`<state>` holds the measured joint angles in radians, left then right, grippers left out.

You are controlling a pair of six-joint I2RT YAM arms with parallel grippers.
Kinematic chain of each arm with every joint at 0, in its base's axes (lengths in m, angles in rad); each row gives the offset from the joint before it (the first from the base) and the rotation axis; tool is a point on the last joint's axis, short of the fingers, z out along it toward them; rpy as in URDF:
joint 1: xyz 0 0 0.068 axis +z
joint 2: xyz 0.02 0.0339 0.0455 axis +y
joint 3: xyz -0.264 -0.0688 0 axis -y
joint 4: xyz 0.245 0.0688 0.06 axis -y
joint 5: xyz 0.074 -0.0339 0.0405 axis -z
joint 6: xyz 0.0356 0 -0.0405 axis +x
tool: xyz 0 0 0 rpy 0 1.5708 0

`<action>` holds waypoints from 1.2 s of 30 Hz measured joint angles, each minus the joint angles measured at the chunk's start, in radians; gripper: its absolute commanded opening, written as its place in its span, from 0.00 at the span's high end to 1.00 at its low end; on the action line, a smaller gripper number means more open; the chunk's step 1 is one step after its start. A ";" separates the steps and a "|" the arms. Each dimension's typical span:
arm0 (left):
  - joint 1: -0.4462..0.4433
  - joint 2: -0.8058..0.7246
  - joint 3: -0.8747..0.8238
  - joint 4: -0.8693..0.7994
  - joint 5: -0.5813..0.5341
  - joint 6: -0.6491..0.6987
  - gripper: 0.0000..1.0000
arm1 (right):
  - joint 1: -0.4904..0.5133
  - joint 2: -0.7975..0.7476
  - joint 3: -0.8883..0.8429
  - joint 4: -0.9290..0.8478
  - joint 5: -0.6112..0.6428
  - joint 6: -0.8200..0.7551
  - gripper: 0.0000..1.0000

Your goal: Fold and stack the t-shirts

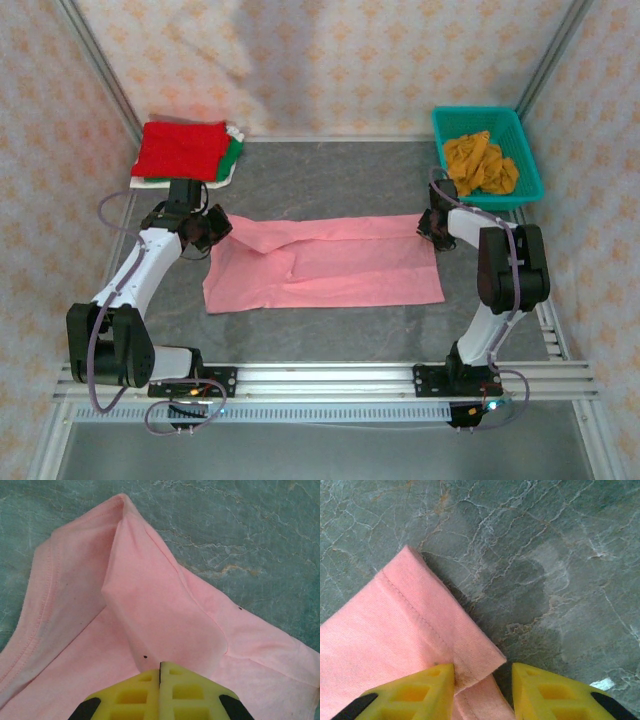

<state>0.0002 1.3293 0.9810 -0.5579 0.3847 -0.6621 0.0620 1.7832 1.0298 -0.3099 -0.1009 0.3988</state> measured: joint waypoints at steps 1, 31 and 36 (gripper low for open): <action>0.000 0.000 0.000 0.000 0.000 0.000 1.00 | 0.000 0.000 0.000 0.002 0.000 0.000 0.68; 0.000 0.000 -0.031 0.008 0.000 0.000 1.00 | 0.003 0.004 0.023 -0.011 0.031 -0.008 0.97; 0.000 0.000 -0.036 0.009 0.000 0.000 1.00 | 0.003 0.004 0.036 -0.033 0.034 -0.011 1.00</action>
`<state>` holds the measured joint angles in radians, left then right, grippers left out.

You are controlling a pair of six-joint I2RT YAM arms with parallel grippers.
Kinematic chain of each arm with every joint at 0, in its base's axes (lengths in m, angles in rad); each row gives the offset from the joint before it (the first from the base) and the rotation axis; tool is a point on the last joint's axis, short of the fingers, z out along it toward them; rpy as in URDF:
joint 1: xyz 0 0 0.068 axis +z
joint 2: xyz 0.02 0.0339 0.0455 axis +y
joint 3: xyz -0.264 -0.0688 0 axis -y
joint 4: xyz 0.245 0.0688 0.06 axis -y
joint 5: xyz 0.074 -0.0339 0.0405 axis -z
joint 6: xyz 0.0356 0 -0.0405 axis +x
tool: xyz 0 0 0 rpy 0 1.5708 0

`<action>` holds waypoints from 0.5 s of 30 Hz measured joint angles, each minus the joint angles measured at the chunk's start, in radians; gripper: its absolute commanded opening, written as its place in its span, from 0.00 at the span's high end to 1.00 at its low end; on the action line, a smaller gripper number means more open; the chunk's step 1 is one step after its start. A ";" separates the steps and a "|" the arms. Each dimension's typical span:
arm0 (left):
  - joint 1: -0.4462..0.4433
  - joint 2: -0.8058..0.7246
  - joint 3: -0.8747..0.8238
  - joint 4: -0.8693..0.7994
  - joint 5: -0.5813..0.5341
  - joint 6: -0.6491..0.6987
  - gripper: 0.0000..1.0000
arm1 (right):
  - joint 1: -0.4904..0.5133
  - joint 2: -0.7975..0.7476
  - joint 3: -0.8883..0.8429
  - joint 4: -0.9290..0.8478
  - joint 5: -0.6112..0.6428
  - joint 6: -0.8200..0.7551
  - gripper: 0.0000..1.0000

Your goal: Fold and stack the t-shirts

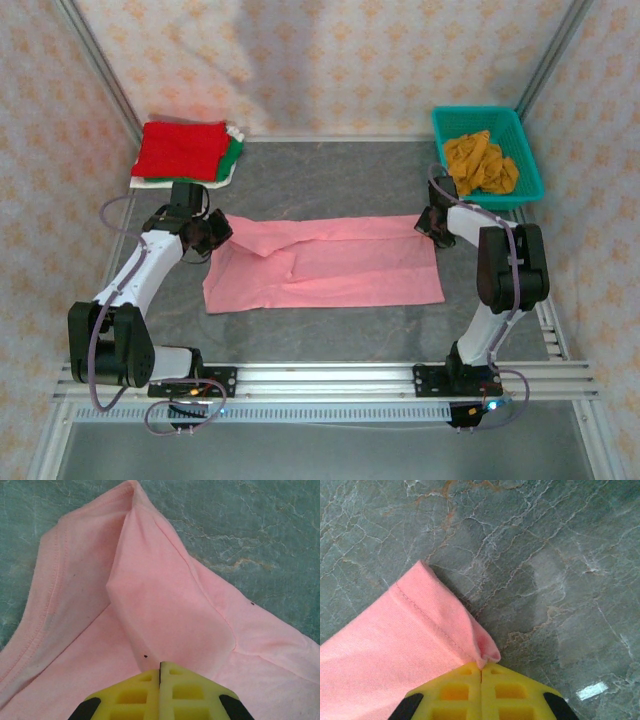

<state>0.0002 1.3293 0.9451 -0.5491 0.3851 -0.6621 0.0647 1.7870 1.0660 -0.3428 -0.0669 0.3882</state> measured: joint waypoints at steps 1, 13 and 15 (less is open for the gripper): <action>0.000 0.000 0.000 0.000 0.000 0.000 1.00 | 0.000 0.000 0.001 -0.002 0.000 0.000 1.00; 0.001 -0.001 0.000 0.000 -0.003 0.000 1.00 | 0.000 -0.039 0.029 -0.058 0.000 -0.010 0.85; 0.001 -0.001 0.000 0.000 -0.003 0.000 1.00 | 0.000 -0.054 0.034 -0.062 0.000 -0.016 0.86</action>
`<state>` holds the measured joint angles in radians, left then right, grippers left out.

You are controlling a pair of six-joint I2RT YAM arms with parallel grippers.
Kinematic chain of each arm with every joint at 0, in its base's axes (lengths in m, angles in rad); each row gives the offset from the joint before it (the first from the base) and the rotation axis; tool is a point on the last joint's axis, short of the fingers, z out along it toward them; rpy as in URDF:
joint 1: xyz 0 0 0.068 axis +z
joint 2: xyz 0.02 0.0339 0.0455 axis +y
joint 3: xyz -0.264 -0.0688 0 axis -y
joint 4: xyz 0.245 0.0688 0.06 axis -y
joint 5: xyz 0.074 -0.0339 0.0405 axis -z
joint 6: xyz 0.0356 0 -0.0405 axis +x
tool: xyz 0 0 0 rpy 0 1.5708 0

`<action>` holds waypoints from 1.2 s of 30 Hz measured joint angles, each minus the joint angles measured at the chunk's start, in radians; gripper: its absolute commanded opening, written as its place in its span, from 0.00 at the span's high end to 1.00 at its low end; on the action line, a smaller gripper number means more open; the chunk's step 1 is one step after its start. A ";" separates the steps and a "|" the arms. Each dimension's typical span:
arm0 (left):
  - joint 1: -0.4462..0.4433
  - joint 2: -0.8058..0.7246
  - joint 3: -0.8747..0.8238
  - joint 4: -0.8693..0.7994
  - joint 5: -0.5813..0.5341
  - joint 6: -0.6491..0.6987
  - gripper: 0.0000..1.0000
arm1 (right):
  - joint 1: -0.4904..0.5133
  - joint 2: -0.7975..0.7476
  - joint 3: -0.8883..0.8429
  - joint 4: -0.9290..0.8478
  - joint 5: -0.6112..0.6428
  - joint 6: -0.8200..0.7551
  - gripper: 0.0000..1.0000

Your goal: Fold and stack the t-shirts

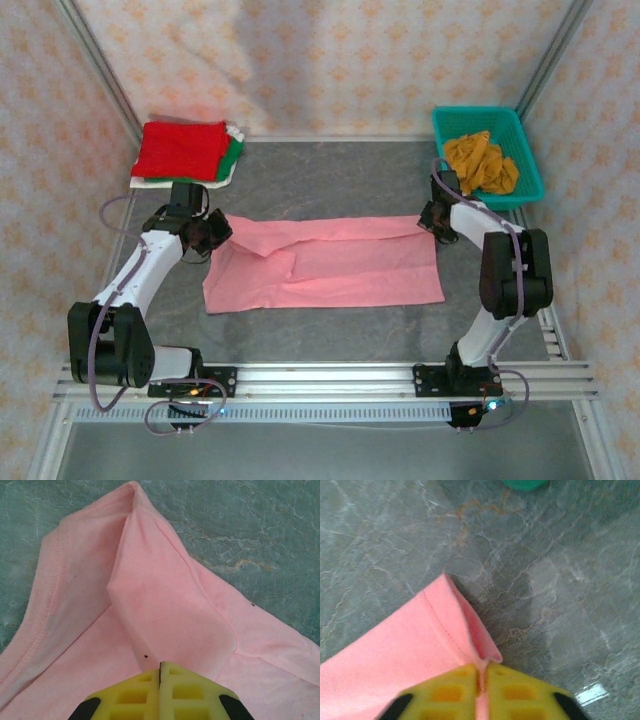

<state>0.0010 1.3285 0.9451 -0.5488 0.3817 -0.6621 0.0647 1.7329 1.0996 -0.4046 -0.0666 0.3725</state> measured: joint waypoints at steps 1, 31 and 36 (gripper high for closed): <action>0.000 0.000 0.000 0.000 0.000 0.000 1.00 | 0.000 -0.005 0.003 -0.001 0.000 -0.003 0.92; 0.000 0.000 0.000 0.000 0.000 0.001 1.00 | 0.000 0.112 0.069 0.031 0.045 0.010 0.67; 0.000 0.000 0.000 0.000 0.000 0.001 1.00 | 0.000 0.112 0.069 0.035 0.032 0.014 0.76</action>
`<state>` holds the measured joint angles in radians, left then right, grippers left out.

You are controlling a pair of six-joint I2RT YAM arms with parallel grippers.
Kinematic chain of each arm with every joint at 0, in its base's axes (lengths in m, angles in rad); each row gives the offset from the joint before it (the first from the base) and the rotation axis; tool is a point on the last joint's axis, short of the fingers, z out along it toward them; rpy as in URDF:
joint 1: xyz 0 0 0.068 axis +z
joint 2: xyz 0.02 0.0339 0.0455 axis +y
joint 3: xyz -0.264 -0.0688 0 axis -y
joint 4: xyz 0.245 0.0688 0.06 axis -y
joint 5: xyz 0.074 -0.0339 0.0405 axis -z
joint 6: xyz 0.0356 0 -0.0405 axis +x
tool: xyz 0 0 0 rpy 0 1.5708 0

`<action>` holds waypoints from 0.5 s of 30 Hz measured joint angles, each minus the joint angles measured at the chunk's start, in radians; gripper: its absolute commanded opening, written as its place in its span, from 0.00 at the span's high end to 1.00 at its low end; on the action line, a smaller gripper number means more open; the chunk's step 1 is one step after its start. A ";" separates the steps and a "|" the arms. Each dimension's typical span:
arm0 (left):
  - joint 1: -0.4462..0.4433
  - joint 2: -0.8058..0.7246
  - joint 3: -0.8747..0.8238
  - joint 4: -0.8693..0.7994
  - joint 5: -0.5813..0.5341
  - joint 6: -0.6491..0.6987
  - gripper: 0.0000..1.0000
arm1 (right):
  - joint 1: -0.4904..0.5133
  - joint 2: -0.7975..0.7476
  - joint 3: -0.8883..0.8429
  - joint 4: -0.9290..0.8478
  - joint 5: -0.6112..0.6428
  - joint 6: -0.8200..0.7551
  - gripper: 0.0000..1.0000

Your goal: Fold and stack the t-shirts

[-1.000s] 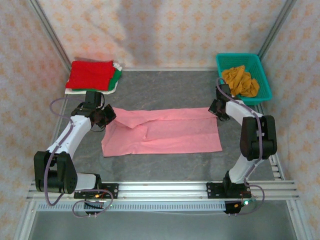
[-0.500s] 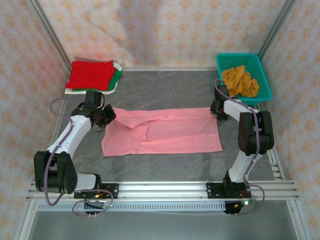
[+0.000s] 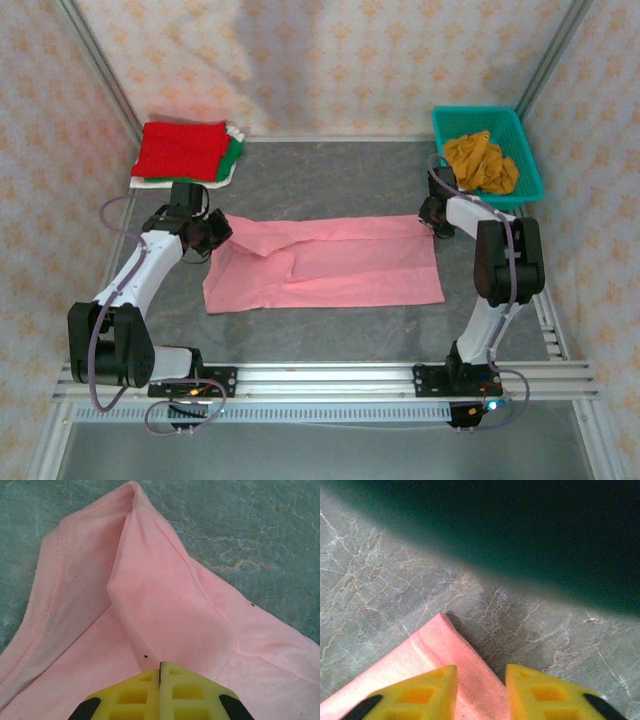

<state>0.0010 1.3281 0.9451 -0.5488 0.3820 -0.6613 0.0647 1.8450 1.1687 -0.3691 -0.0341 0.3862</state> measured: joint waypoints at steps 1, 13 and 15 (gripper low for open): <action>0.000 0.000 0.000 0.000 0.000 0.000 1.00 | 0.000 0.000 0.000 0.005 -0.007 0.002 0.78; 0.037 -0.047 -0.021 0.006 -0.024 -0.003 1.00 | 0.000 -0.045 -0.036 0.017 -0.076 0.011 1.00; 0.055 -0.068 -0.030 0.007 -0.024 -0.005 1.00 | 0.000 -0.061 -0.040 -0.002 -0.089 0.018 1.00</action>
<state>0.0563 1.2598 0.9150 -0.5415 0.3580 -0.6659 0.0647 1.7844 1.1286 -0.3710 -0.1226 0.4038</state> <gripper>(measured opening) 0.043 0.044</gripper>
